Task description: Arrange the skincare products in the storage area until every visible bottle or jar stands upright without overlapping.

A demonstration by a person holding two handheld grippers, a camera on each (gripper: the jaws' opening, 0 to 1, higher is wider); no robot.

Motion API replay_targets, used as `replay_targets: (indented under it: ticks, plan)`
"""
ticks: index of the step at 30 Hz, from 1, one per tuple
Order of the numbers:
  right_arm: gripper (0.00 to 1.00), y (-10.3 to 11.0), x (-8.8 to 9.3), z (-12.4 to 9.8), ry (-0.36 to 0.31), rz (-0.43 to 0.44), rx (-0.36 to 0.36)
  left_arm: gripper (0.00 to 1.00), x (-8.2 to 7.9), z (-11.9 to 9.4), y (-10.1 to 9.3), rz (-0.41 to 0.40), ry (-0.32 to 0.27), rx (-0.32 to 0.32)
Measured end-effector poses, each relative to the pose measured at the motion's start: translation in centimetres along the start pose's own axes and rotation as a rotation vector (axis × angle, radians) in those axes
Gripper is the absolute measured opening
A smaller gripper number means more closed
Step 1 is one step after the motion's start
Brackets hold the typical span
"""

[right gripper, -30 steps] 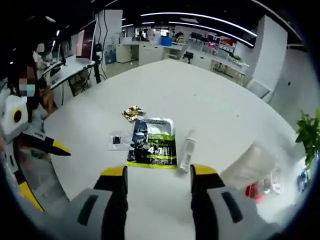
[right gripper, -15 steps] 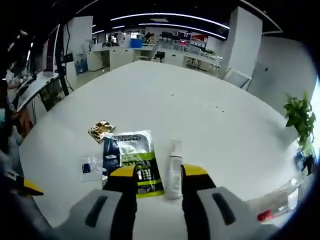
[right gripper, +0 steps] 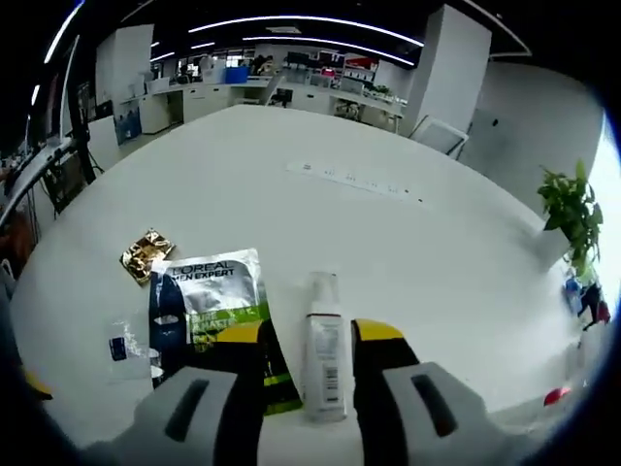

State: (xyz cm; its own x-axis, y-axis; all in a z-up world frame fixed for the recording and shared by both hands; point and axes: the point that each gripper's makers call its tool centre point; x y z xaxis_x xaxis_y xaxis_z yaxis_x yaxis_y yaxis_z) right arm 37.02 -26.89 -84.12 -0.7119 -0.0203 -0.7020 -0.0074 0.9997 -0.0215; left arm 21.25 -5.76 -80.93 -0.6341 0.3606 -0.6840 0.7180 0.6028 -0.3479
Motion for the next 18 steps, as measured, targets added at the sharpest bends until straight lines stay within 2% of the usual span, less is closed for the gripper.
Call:
replay_targets:
  ticks: [6,11,18]
  plan:
    - [0.34,-0.3,0.8,1.3,0.033,0.030,-0.001,0.85,0.7,0.4,0.2,-0.008,0.027,-0.003]
    - [0.32,-1.0,1.0,2.1,0.037,0.085,0.005,0.85,0.7,0.6,0.3,-0.017,0.035,-0.002]
    - [0.29,-1.5,1.4,2.7,0.057,0.085,0.013,0.84,0.2,1.0,0.6,-0.024,0.032,-0.007]
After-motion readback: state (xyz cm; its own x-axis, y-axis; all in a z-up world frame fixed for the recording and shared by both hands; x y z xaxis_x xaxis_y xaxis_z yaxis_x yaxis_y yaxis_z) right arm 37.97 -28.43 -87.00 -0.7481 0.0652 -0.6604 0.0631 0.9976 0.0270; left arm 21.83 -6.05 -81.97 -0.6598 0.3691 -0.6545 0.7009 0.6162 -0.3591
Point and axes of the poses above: the point that each gripper's makers call its tool centre point, and the gripper's own axes: z roughly forward along the fingers, y roughly to its left, x roughly out of its underside, and after that the axes turned 13 degrees about -x, right-handed
